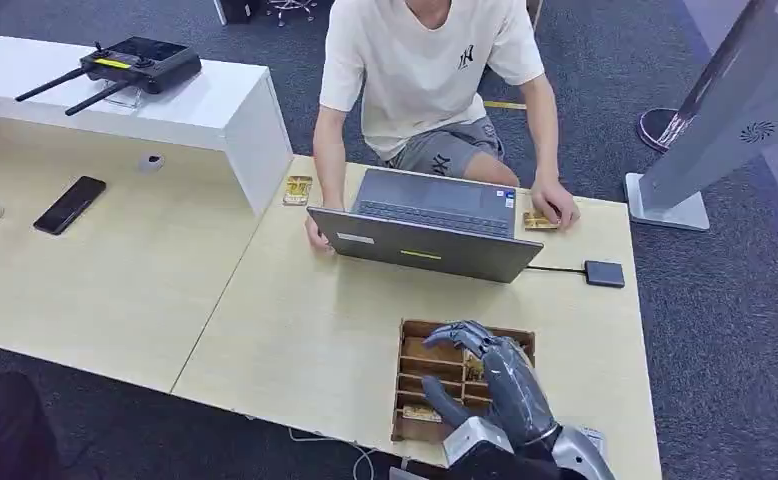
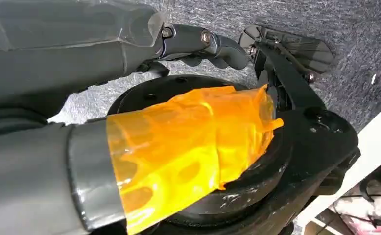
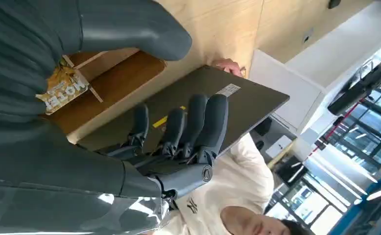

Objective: Pass the card to the sensor for recognition and then transmit it.

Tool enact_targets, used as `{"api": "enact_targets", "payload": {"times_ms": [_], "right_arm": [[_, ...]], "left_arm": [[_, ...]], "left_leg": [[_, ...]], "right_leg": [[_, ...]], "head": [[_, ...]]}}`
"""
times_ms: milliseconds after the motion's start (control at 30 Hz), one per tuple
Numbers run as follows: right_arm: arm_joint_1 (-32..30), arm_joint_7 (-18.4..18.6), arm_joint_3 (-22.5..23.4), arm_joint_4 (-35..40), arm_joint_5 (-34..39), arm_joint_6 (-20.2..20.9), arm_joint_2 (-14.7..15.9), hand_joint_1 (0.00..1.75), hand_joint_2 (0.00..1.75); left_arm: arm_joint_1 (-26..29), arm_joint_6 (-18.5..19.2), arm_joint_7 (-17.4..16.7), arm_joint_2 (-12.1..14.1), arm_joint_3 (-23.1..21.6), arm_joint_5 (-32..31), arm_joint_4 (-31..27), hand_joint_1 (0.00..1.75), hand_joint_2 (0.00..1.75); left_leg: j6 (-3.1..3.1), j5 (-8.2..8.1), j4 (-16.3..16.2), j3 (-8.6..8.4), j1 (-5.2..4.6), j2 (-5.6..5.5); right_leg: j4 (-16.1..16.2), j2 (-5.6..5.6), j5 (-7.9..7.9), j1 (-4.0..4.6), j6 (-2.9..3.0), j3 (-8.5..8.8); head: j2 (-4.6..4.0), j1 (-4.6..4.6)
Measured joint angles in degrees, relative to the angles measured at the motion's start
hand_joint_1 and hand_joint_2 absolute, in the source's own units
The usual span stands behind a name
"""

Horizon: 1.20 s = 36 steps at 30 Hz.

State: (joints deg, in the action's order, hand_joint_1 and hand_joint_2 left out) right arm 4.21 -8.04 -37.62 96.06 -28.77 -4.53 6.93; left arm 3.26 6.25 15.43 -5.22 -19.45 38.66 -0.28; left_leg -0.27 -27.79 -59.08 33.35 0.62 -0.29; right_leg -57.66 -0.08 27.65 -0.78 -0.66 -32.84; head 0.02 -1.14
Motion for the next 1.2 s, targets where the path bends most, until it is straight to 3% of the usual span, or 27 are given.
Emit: {"api": "enact_targets", "payload": {"times_ms": [100, 233, 333, 467, 633, 700, 767, 867, 1200], "right_arm": [[-0.2, -0.7, -1.9, 0.0, -4.3, -1.7, 1.0, 0.94, 1.75], [-0.3, -0.8, -4.0, 0.0, -6.1, -2.3, 2.4, 0.93, 1.75], [-0.3, -0.8, -5.0, 0.0, -6.8, -2.9, 3.3, 1.26, 1.75], [-0.3, -0.5, -6.2, 0.0, -8.1, -3.6, 4.6, 1.31, 1.75], [-0.3, -0.3, -7.1, 0.0, -9.8, -4.6, 5.9, 1.24, 1.75], [-0.3, -0.3, -7.3, -0.1, -10.4, -4.8, 6.1, 1.06, 1.75], [-0.1, -0.1, -7.8, -0.4, -11.3, -5.2, 6.2, 1.03, 1.75], [0.1, 0.5, -8.4, -0.8, -12.2, -5.4, 6.2, 0.75, 1.75], [1.1, 2.5, -9.8, -3.7, -14.7, -6.6, 6.2, 0.75, 1.75]], "left_arm": [[0.0, 0.3, 0.0, 0.2, -0.1, -0.3, 0.0, 0.00, 0.00], [0.0, 0.4, 0.0, 0.5, -0.1, -0.4, 0.0, 0.00, 0.00], [0.0, 0.6, -0.3, 0.6, -0.1, -0.4, 0.0, 0.00, 0.00], [-0.1, 0.8, -0.4, 1.0, -0.1, -0.3, 0.0, 0.00, 0.00], [-0.2, -1.0, -0.5, 0.5, -0.1, 0.2, 0.0, 0.00, 0.00], [-0.3, -1.0, -0.5, 0.4, -0.1, 0.2, 0.0, 0.00, 0.00], [-0.4, -1.0, -0.5, 0.4, -0.1, 0.1, 0.0, 0.00, 0.00], [-0.5, -1.0, -0.8, 0.4, -0.1, 0.0, 0.0, 0.00, 0.00], [-0.5, -1.0, -1.0, 0.5, -0.1, -0.4, 0.0, 0.00, 0.00]], "left_leg": [[0.00, 0.00, 0.0, 0.00, 0.00, 0.00], [0.00, 0.00, 0.0, 0.00, 0.00, 0.00], [0.00, 0.00, 0.0, 0.00, -0.01, 0.00], [0.00, 0.00, 0.0, 0.00, -0.01, 0.00], [0.00, 0.00, 0.0, 0.00, -0.01, 0.00], [0.01, 0.00, 0.0, 0.00, -0.01, 0.00], [0.01, 0.00, 0.0, 0.00, -0.01, 0.00], [0.01, 0.00, 0.0, 0.00, 0.00, 0.00], [0.01, 0.00, 0.0, 0.00, -0.01, 0.00]], "right_leg": [[0.0, 0.00, 0.00, 0.00, 0.00, 0.01], [0.0, 0.00, 0.00, 0.00, 0.00, 0.01], [0.0, 0.00, 0.00, -0.01, 0.00, 0.01], [0.0, -0.01, 0.00, -0.01, 0.00, 0.01], [0.0, 0.00, 0.00, -0.01, 0.00, 0.01], [0.0, 0.00, 0.00, -0.01, 0.00, 0.01], [0.0, 0.00, 0.00, -0.01, 0.00, 0.01], [0.0, 0.00, 0.00, 0.00, 0.00, 0.01], [0.0, 0.00, 0.00, -0.01, 0.00, 0.01]], "head": [[0.00, 0.00], [0.00, 0.00], [0.00, 0.00], [0.00, 0.00], [0.00, 0.00], [0.00, 0.00], [0.00, 0.00], [0.00, -0.02], [0.00, 0.00]]}}
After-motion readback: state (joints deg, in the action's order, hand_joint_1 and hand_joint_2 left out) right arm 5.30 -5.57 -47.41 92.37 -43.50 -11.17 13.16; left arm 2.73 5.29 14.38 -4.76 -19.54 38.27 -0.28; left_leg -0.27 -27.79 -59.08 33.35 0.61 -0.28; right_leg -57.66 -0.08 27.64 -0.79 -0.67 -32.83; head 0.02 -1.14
